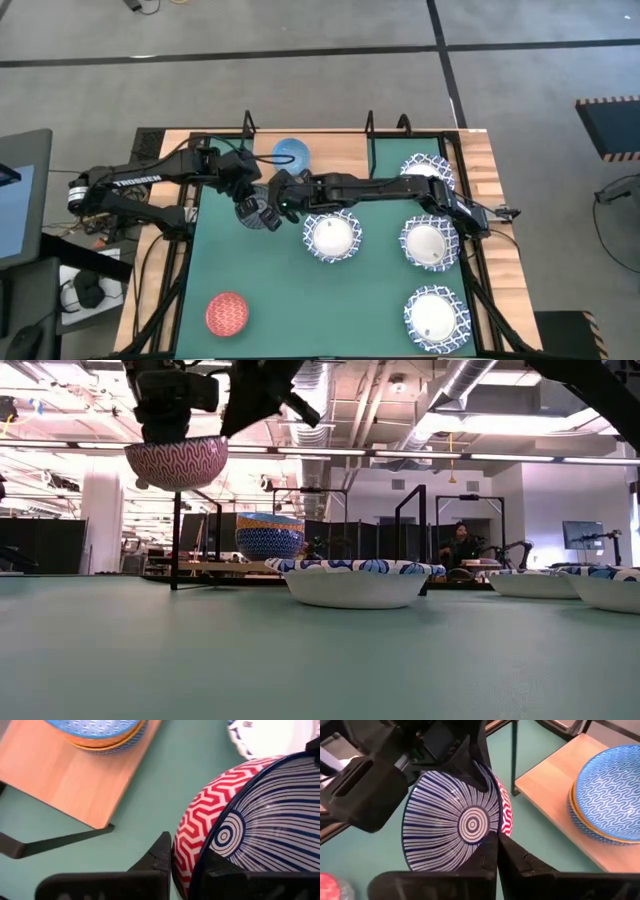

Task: Place and stack bowls onto a shelf
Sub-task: Stack the small dark blue bowl on top of the small light blue bowl on the shelf

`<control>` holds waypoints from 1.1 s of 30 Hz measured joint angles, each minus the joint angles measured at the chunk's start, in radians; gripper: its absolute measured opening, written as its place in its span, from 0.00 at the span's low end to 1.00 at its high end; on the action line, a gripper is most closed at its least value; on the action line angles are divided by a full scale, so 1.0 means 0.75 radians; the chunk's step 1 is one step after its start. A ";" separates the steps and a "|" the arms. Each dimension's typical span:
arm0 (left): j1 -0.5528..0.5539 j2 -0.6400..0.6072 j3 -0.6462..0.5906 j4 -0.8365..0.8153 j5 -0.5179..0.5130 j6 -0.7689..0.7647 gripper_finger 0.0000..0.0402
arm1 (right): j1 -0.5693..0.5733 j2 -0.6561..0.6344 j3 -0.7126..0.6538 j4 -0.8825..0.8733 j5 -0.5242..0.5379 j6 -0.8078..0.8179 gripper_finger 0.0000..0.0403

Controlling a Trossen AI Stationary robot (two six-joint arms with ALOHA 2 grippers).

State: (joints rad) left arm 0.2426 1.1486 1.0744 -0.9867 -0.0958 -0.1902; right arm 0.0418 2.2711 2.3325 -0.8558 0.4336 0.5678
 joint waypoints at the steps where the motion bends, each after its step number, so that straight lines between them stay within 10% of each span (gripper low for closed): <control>1: 0.001 0.001 0.000 0.001 -0.007 0.000 0.03 | -0.003 0.002 0.000 0.000 0.001 -0.001 0.09; 23: 0.137 0.008 0.003 0.420 -0.072 0.074 0.02 | -0.003 -0.434 -0.002 -0.413 0.032 -0.072 0.42; 33: 0.331 0.339 0.244 0.491 -0.020 0.122 0.02 | -0.025 -0.651 -0.002 -0.607 0.103 -0.060 0.41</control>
State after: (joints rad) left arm 0.4909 1.4027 1.2572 -0.6183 -0.1107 -0.0988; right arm 0.0229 1.7829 2.3310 -1.3115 0.5105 0.5227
